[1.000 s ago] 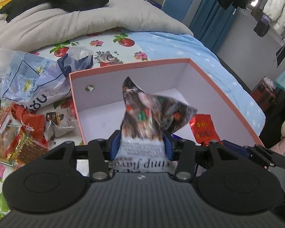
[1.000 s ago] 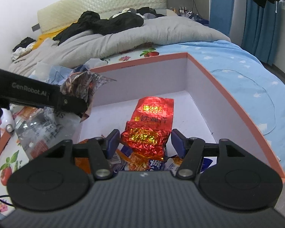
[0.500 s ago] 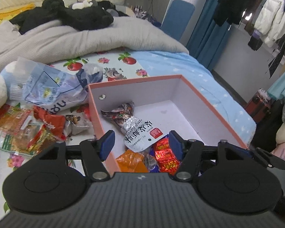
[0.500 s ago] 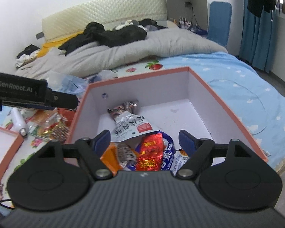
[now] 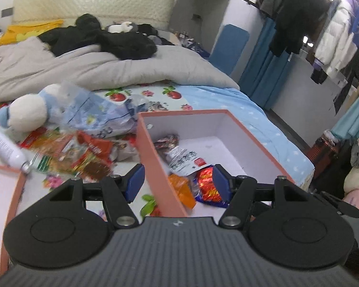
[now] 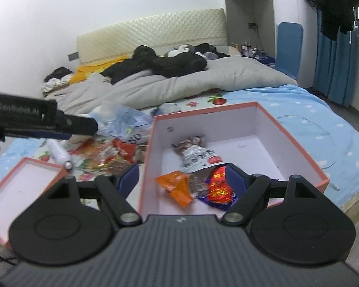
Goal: Organize snacks
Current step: 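Move both open tools back from the box toward the snack pile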
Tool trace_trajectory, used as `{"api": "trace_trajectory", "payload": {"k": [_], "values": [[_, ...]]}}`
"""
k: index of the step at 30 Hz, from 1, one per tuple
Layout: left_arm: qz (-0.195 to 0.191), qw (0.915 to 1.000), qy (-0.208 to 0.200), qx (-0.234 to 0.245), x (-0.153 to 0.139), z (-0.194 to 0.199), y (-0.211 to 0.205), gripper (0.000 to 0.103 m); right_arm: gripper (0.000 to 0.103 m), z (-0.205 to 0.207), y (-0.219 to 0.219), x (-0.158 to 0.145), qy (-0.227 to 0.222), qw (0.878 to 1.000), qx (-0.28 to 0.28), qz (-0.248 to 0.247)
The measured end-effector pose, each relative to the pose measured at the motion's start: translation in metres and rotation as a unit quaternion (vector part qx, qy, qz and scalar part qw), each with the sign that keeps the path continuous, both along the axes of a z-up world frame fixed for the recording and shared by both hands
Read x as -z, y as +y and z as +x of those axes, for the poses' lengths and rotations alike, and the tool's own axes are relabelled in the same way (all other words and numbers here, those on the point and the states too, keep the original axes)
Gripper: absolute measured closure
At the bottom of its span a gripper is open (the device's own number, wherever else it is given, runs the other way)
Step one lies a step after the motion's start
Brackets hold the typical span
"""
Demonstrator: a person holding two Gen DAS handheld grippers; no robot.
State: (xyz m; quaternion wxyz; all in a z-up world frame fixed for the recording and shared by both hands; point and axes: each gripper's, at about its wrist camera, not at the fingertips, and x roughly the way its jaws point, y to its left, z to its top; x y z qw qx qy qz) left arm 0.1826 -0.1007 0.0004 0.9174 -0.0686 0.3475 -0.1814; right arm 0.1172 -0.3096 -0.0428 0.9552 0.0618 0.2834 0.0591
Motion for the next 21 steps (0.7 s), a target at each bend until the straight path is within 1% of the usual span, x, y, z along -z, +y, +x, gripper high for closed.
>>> {"api": "trace_trajectory", "payload": {"k": [5, 9, 13, 15, 16, 21], "values": [[0.015, 0.9997, 0.008, -0.018, -0.001, -0.031, 0.023, 0.035, 0.023, -0.013, 0.016, -0.004, -0.005, 1.000, -0.014, 0.017], [0.035, 0.9990, -0.009, -0.028, -0.007, -0.055, 0.036, 0.035, 0.023, -0.021, 0.030, -0.008, -0.019, 1.000, -0.013, 0.013], [0.024, 0.9987, -0.007, -0.044, -0.006, -0.073, 0.055, 0.035, 0.023, -0.029, 0.039, -0.010, -0.023, 0.999, -0.021, 0.022], [0.027, 0.9984, -0.011, -0.048, -0.002, -0.083, 0.060, 0.029, 0.023, -0.035, 0.045, -0.010, -0.027, 0.999, -0.031, 0.016], [0.030, 0.9979, -0.010, -0.056, 0.002, -0.089, 0.064, 0.028, 0.023, -0.038, 0.048, -0.010, -0.029, 0.999, -0.033, 0.013], [0.024, 0.9971, 0.009, -0.072, 0.018, -0.103, 0.079, 0.027, 0.023, -0.050, 0.061, 0.001, -0.009, 0.998, -0.056, 0.018]]}}
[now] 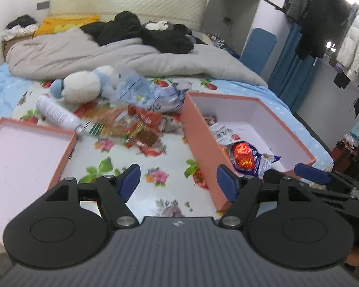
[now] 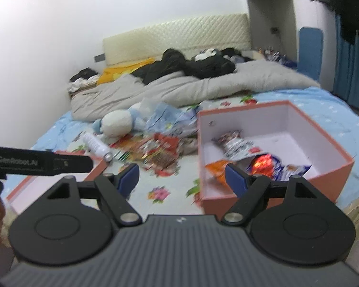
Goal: Organize snacks
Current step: 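Move both open tools back from the box toward the snack pile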
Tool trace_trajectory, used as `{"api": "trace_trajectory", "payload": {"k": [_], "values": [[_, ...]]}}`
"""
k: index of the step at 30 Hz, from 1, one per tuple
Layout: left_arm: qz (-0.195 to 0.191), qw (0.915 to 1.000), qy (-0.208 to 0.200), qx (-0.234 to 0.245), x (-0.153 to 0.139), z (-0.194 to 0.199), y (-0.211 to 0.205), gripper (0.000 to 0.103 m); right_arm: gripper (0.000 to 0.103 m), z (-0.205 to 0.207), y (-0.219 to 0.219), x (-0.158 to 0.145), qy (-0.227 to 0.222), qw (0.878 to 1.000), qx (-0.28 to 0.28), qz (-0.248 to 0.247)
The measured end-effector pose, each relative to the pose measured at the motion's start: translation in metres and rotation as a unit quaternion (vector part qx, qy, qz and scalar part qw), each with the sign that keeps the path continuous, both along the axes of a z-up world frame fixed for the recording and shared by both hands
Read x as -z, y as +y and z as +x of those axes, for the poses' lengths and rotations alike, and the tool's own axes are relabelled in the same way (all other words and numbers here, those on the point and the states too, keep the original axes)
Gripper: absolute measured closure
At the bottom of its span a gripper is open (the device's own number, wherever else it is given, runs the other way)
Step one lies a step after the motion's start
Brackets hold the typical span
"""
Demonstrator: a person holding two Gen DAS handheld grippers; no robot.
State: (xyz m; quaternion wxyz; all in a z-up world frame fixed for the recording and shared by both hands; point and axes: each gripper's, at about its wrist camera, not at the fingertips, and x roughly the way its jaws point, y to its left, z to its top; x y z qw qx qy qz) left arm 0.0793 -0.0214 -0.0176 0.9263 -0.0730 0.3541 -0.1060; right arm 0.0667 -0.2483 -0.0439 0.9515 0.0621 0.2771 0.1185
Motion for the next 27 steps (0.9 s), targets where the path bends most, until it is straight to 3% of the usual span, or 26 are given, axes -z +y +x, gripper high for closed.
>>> {"api": "trace_trajectory", "payload": {"k": [3, 6, 8, 12, 16, 27], "values": [[-0.005, 0.9999, 0.011, -0.007, 0.009, -0.005, 0.009, 0.015, 0.023, 0.000, 0.010, 0.003, 0.003, 1.000, -0.021, -0.012], [0.001, 0.9997, 0.017, -0.018, 0.015, -0.003, 0.013, 0.012, 0.023, 0.006, 0.017, 0.002, -0.004, 0.999, -0.032, -0.019], [0.019, 0.9996, 0.004, -0.022, 0.015, 0.001, 0.013, 0.009, 0.023, 0.012, 0.021, 0.003, -0.006, 0.999, -0.035, -0.020], [0.020, 0.9993, -0.011, -0.032, 0.019, 0.015, 0.019, 0.004, 0.023, 0.024, 0.029, 0.009, -0.007, 0.999, -0.026, -0.026], [0.029, 0.9974, -0.009, -0.065, 0.035, 0.040, 0.028, 0.003, 0.023, 0.035, 0.033, 0.020, -0.005, 0.999, -0.018, -0.034], [0.024, 0.9957, 0.006, -0.090, 0.080, 0.119, 0.055, 0.003, 0.023, 0.079, 0.049, 0.051, 0.023, 0.999, -0.027, -0.039]]}}
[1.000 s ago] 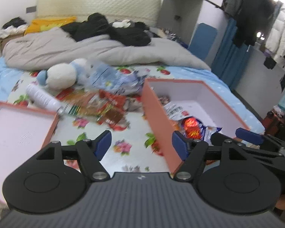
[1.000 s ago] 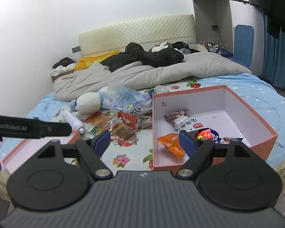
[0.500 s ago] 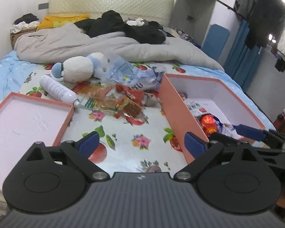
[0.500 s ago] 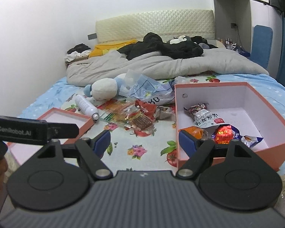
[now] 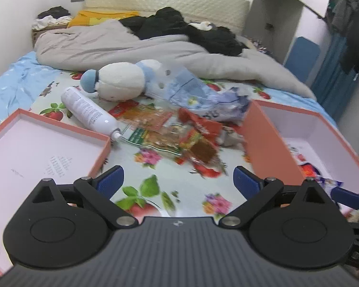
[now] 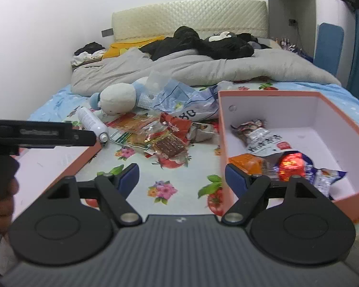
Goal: Organize snacks
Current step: 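Move both open tools back from the box toward the snack pile, then grasp the red spicy-strip pack with the left tool while the right tool grasps the brown stick pack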
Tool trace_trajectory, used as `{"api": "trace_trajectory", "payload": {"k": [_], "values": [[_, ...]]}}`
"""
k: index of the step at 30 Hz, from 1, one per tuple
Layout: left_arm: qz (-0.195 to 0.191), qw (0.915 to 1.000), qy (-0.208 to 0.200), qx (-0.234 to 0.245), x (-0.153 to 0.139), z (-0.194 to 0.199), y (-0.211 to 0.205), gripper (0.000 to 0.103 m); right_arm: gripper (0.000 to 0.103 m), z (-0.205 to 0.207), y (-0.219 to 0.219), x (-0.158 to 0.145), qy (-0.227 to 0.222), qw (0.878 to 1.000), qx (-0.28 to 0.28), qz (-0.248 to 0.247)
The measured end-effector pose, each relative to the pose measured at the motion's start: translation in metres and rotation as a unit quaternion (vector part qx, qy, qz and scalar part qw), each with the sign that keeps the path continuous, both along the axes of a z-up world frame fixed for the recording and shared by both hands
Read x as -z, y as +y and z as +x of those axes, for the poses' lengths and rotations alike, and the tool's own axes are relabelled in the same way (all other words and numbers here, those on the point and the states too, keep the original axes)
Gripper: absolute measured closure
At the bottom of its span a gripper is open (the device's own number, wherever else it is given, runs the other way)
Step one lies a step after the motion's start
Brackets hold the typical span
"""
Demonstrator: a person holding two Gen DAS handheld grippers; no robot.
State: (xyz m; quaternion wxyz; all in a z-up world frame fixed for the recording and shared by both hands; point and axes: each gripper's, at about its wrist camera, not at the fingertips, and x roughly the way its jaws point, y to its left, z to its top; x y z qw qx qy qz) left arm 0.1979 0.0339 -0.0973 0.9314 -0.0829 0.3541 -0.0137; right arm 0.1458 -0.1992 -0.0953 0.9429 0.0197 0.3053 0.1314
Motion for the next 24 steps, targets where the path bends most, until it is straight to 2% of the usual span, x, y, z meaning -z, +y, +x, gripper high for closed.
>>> {"api": "trace_trajectory", "payload": {"k": [6, 11, 15, 19, 24], "values": [[-0.027, 0.9987, 0.040, 0.014, 0.035, 0.055, 0.015, 0.003, 0.023, 0.031, 0.022, 0.025, 0.004, 1.000, -0.013, -0.006], [-0.044, 0.9972, 0.057, 0.022, 0.051, 0.098, 0.028, 0.003, 0.023, 0.065, 0.043, 0.049, 0.014, 0.999, -0.030, -0.012], [-0.050, 0.9956, 0.078, 0.013, 0.063, 0.147, 0.048, 0.003, 0.023, 0.103, 0.063, 0.070, 0.029, 0.999, -0.036, -0.024], [-0.086, 0.9923, 0.089, -0.007, 0.082, 0.195, 0.071, 0.004, 0.023, 0.138, 0.075, 0.086, 0.044, 0.998, -0.034, -0.029], [-0.056, 0.9940, 0.093, 0.010, 0.096, 0.251, 0.072, 0.004, 0.021, 0.179, 0.086, 0.114, 0.087, 0.995, -0.022, -0.043]]}}
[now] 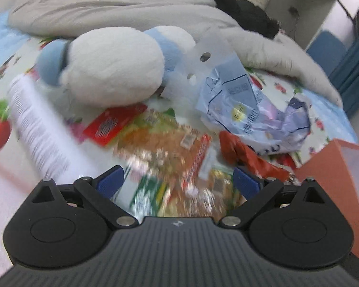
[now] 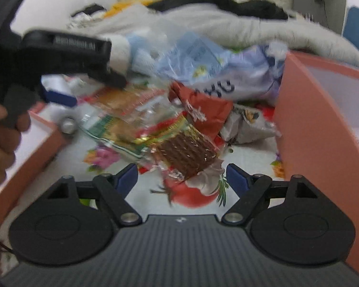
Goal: Organize snacks
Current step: 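Grasp the red spicy-strip pack with the left tool while the right tool grasps the brown stick pack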
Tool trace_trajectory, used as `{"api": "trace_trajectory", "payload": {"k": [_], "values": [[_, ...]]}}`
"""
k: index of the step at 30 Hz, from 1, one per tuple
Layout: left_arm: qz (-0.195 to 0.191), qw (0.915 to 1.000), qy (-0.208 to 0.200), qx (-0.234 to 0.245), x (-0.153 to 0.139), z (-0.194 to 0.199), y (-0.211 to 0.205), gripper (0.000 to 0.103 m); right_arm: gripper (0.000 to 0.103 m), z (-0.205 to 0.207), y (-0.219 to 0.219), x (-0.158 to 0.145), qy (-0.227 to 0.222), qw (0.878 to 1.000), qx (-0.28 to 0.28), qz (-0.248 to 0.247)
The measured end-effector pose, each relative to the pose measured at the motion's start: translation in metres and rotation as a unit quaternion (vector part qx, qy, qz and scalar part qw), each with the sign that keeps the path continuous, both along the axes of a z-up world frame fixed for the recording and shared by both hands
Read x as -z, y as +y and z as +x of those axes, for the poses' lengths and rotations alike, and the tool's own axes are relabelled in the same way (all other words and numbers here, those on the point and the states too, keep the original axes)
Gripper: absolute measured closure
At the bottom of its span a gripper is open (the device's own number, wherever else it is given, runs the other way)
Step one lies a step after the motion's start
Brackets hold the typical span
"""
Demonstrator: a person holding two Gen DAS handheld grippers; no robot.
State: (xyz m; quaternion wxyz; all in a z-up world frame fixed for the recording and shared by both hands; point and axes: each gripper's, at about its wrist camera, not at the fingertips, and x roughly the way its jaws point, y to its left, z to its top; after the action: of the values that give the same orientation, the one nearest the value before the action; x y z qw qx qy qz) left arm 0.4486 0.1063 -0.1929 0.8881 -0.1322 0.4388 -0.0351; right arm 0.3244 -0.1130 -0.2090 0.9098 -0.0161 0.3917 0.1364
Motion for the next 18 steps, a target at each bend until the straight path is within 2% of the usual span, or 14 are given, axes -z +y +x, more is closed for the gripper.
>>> {"api": "trace_trajectory", "payload": {"k": [3, 9, 15, 18], "values": [[0.023, 0.9990, 0.009, 0.036, 0.010, 0.026, -0.010, 0.004, 0.021, 0.013, 0.008, 0.009, 0.003, 1.000, -0.010, -0.021], [0.054, 0.9968, 0.016, 0.057, 0.036, 0.059, -0.021, 0.005, 0.021, 0.026, 0.017, 0.008, 0.021, 0.998, -0.039, -0.051], [0.095, 0.9922, 0.024, 0.077, 0.048, 0.061, -0.025, 0.011, 0.020, 0.033, 0.033, 0.015, 0.001, 0.995, -0.055, -0.089], [0.119, 0.9891, 0.016, 0.085, 0.052, 0.058, -0.029, 0.018, 0.019, 0.034, 0.029, 0.017, -0.005, 0.995, -0.060, -0.076]]}}
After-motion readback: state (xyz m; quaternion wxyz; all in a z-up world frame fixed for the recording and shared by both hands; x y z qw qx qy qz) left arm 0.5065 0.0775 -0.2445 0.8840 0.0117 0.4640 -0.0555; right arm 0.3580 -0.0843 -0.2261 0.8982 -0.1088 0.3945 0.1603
